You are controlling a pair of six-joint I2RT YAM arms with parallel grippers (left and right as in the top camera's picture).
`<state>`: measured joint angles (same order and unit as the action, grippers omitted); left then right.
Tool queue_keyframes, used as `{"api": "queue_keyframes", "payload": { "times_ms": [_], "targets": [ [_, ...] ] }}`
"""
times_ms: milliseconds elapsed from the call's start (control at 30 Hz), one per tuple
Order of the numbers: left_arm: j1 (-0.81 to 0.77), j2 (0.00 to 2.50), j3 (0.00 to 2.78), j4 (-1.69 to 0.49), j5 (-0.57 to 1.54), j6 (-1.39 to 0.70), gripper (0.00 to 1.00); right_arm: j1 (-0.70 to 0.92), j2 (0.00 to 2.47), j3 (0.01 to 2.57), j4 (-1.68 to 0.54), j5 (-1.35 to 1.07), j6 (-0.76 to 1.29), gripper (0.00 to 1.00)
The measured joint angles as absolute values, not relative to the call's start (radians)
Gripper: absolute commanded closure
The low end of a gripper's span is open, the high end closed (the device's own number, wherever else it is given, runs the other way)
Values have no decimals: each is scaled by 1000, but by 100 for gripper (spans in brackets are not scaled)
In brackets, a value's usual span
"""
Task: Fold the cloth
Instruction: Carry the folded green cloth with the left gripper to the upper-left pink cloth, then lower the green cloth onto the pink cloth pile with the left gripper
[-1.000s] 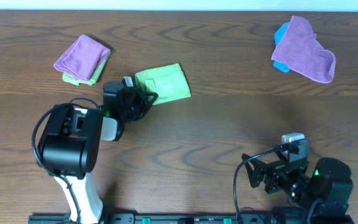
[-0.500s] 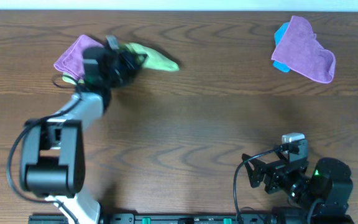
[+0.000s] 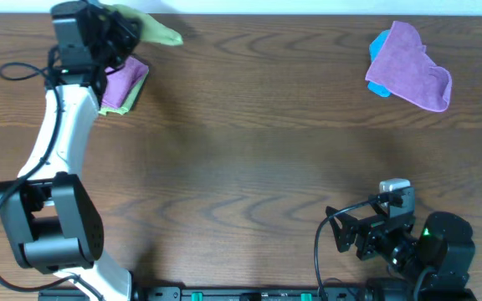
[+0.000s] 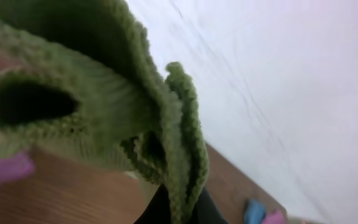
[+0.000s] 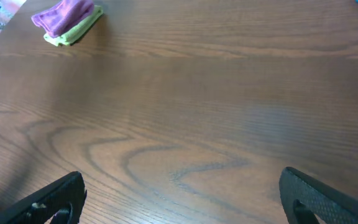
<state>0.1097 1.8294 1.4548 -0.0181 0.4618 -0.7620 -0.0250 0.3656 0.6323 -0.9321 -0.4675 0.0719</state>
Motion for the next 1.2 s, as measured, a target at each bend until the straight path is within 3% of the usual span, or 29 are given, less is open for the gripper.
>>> {"api": "queue_keyframes", "payload": {
  "times_ms": [633, 1200],
  "targets": [
    [221, 1996, 1473, 45, 403, -727, 94, -25, 366, 632, -932, -467, 72, 1],
    [241, 1996, 1482, -231, 368, -652, 94, -25, 366, 632, -933, -467, 72, 1]
  ]
}}
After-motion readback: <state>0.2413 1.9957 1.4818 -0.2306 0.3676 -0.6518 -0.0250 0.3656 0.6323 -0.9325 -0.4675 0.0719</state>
